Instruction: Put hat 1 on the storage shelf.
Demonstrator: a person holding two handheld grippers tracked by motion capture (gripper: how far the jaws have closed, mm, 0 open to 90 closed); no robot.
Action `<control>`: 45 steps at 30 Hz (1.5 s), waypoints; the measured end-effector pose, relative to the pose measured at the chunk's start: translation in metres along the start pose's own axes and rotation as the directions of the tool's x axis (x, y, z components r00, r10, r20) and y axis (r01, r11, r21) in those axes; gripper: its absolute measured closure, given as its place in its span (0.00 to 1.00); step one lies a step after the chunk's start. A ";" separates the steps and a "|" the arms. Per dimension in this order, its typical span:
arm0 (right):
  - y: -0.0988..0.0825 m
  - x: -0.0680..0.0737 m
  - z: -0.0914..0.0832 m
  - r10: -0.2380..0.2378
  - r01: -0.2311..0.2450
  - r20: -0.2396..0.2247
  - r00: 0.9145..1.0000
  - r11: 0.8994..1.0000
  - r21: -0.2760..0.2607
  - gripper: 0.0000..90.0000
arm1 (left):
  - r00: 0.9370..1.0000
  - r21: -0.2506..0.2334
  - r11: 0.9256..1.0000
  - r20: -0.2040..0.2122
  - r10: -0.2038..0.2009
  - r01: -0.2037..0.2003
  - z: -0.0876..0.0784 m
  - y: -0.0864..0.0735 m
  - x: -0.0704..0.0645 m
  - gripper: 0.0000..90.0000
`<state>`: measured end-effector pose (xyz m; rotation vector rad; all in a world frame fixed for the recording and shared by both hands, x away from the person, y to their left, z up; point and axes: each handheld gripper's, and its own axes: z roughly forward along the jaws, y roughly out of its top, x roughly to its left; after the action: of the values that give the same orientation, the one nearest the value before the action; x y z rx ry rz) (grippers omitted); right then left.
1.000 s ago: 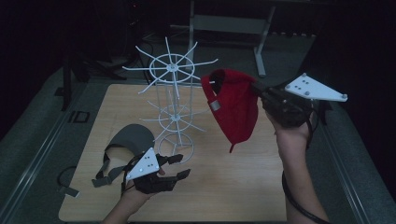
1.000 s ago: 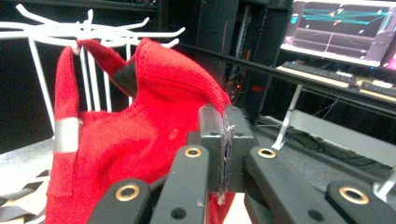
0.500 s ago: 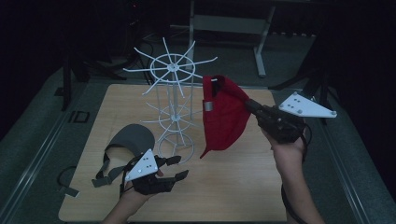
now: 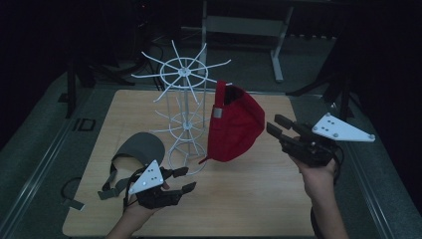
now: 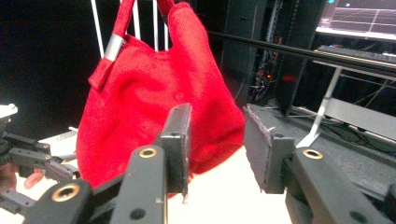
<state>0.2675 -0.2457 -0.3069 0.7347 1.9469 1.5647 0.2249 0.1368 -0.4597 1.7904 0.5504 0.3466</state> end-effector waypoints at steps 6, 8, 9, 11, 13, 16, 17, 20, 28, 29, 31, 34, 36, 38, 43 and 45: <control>-0.012 -0.010 -0.017 0.013 -0.013 0.013 1.000 1.000 0.007 0.48 | 1.000 0.012 1.000 -0.016 -0.001 0.002 -0.005 -0.007 0.002 0.53; -0.018 -0.012 -0.020 0.014 -0.014 0.013 1.000 1.000 0.024 0.42 | 1.000 0.017 1.000 -0.021 -0.002 0.002 -0.007 -0.009 0.002 0.53; -0.022 -0.014 -0.021 0.011 -0.011 0.009 1.000 0.999 0.034 0.42 | 1.000 0.018 1.000 -0.025 -0.006 0.006 -0.008 -0.011 0.003 0.53; -0.030 -0.016 -0.023 0.011 -0.013 0.025 1.000 0.999 0.043 0.40 | 0.999 0.021 1.000 -0.034 -0.008 0.008 -0.011 -0.014 0.004 0.53; -0.040 -0.019 -0.024 0.022 -0.024 0.027 0.999 0.997 0.070 0.40 | 0.999 0.031 0.999 -0.046 -0.007 0.008 -0.013 -0.018 0.006 0.53; -0.054 -0.024 -0.025 0.055 -0.055 -0.002 0.998 0.995 0.085 0.28 | 0.998 0.038 0.999 -0.054 -0.008 0.010 -0.016 -0.023 0.007 0.53; -0.059 -0.025 -0.025 0.063 -0.063 -0.005 0.998 0.993 0.095 0.26 | 0.998 0.040 0.999 -0.059 -0.009 0.011 -0.017 -0.025 0.007 0.53; -0.077 -0.027 -0.023 0.067 -0.067 0.000 0.998 0.988 0.139 0.22 | 0.998 0.038 0.999 -0.067 -0.019 0.021 -0.021 -0.031 0.009 0.53; -0.124 -0.035 -0.018 0.145 -0.148 0.025 0.989 0.975 0.164 0.18 | 0.994 0.033 0.998 -0.095 -0.056 0.060 -0.033 -0.046 0.015 0.53; -0.129 -0.037 -0.018 0.158 -0.158 0.016 0.987 0.974 0.162 0.18 | 0.994 0.036 0.998 -0.097 -0.057 0.060 -0.034 -0.047 0.015 0.53; -0.137 -0.039 -0.018 0.161 -0.161 0.017 0.987 0.974 0.160 0.17 | 0.992 0.040 0.997 -0.106 -0.061 0.065 -0.036 -0.050 0.016 0.53; -0.152 -0.042 -0.019 0.141 -0.148 0.054 0.989 0.974 0.169 0.17 | 0.990 0.044 0.997 -0.124 -0.064 0.070 -0.039 -0.055 0.017 0.53; -0.160 -0.044 -0.019 0.127 -0.137 0.066 0.990 0.976 0.169 0.17 | 0.988 0.056 0.996 -0.146 -0.055 0.063 -0.044 -0.059 0.018 0.53; -0.168 -0.046 -0.020 0.110 -0.122 0.075 0.991 0.976 0.180 0.17 | 0.983 0.065 0.996 -0.179 -0.051 0.063 -0.048 -0.063 0.019 0.52; -0.186 -0.050 -0.020 0.117 -0.131 0.078 0.990 0.969 0.210 0.17 | 0.964 0.078 0.994 -0.259 -0.056 0.078 -0.068 -0.073 0.024 0.48; -0.189 -0.051 -0.020 0.123 -0.137 0.077 0.989 0.967 0.213 0.17 | 0.958 0.078 0.993 -0.280 -0.064 0.089 -0.075 -0.077 0.026 0.48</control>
<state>0.2738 -0.3293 -0.4849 1.0079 2.0813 1.3960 0.1955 0.2285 -0.5131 1.8125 0.8422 0.5306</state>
